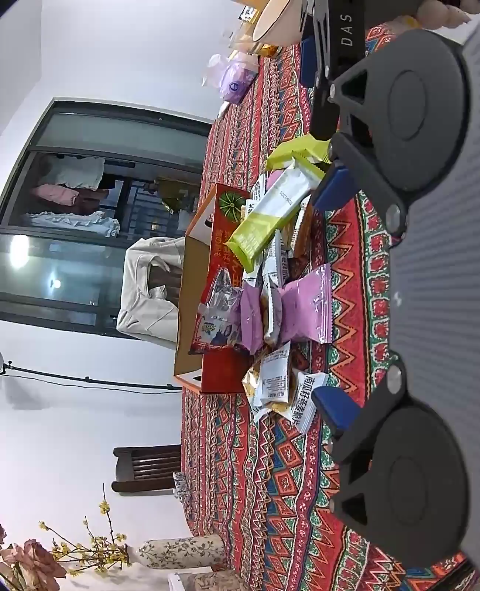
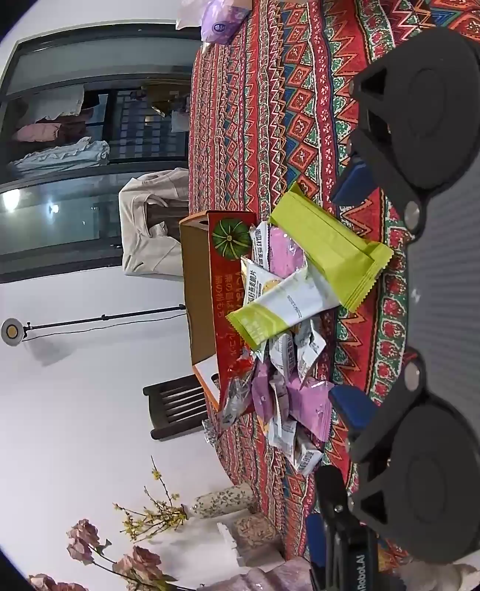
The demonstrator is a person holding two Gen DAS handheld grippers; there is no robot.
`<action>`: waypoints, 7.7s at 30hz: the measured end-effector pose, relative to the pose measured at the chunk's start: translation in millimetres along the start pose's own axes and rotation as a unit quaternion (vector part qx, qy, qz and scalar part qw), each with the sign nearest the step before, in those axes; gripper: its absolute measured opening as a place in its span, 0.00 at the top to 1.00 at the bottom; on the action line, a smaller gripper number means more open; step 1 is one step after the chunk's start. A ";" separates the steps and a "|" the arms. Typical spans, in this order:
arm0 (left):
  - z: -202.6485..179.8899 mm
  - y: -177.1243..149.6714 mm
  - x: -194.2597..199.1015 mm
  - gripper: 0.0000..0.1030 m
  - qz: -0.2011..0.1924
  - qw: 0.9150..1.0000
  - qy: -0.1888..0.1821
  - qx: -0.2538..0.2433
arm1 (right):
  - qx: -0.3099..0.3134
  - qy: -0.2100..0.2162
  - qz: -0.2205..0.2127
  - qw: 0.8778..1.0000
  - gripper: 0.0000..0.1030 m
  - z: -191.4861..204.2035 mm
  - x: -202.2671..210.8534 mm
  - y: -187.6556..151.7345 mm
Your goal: Organize snacks
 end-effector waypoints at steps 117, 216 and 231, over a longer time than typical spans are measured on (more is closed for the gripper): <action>0.2 -5.4 5.3 0.00 -0.008 1.000 -0.008 0.018 | -0.008 -0.008 0.022 1.000 0.00 -3.7 -7.4 -10.4; 70.9 30.0 -139.0 0.82 0.125 0.982 0.135 -0.044 | -0.092 0.051 -0.070 0.992 0.66 -69.3 -98.4 64.8; 88.0 15.9 -134.3 0.50 0.157 0.972 0.172 0.033 | -0.073 0.042 -0.101 0.991 0.66 -55.4 -64.8 66.0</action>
Point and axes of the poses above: each gripper's, at about its wrist camera, not at the fingertips, and x roughly against the way its jaws point, z to its left, y to its top, the point moved 10 cm from there along -x, roughly the way its jaws point, and after that the axes turned 8 degrees about -x, right-handed, at the moved point
